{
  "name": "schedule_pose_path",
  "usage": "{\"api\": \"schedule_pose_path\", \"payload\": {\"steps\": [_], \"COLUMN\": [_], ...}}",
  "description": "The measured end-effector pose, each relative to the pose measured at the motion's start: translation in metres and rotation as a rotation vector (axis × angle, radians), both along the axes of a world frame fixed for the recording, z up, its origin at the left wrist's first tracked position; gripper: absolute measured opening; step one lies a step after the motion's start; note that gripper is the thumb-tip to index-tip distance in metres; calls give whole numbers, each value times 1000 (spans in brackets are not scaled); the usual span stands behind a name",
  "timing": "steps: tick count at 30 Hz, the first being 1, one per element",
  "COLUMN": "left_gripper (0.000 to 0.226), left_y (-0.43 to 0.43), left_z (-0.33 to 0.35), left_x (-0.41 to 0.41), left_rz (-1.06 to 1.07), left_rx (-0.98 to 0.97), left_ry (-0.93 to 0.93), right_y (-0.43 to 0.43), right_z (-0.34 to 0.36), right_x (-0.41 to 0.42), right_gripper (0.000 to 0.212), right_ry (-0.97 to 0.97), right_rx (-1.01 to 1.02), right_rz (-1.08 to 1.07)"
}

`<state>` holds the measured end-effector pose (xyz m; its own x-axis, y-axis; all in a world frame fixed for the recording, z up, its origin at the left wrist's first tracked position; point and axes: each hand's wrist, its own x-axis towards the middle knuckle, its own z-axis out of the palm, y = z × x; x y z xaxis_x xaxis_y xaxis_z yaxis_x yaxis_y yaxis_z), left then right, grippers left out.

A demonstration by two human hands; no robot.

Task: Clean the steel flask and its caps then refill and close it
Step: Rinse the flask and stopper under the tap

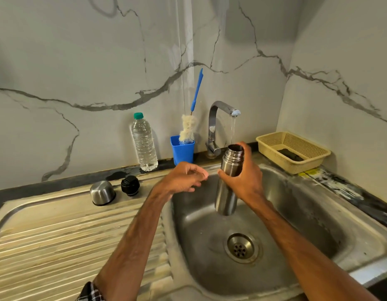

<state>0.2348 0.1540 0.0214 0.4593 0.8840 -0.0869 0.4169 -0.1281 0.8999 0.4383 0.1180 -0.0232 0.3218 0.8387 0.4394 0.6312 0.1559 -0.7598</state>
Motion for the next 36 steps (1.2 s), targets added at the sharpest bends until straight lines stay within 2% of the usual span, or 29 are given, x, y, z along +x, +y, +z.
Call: {"api": "schedule_pose_path", "payload": {"steps": [4,8,11,15,19,23,26,30,33,34,36], "left_gripper": [22,22,18,8,9,11,15,15,13,17,42], "left_y": [-2,1,-2,-2,-6,-6,-8,-6,-7,-7,-5], "left_z": [-1,-2,-5,-9,-10,-9,-9,-9,-13,-15,-16], "left_x": [1,0,4,10,13,11,13,13,15,17,18], "left_rz": [-12,2,1,-10,-23,-15,-16,-25,-28,-35,-83], "left_rx": [3,13,53,92,89,105,106,119,110,106,78], "left_ry": [9,7,42,60,81,63,76,78,97,114,200], "right_y": [-4,0,-4,0,-4,-2,-6,-2,-3,-5,-5], "right_z": [-9,-2,-10,-5,-9,-3,-9,-1,-10,-12,-6], "right_x": [-3,-1,-3,1,-3,-1,-4,-3,-7,-7,-4], "right_gripper": [100,102,103,102,102,102,102,101,100,100,100], "right_ry": [-78,4,-67,-19,-71,-14,-71,-9,-55,-77,12], "right_rx": [-110,-2,-138,-19,-135,-18,-155,-25,-197,-219,-134], "right_rz": [69,8,61,-25,48,-3,57,-26,58,74,41]}}
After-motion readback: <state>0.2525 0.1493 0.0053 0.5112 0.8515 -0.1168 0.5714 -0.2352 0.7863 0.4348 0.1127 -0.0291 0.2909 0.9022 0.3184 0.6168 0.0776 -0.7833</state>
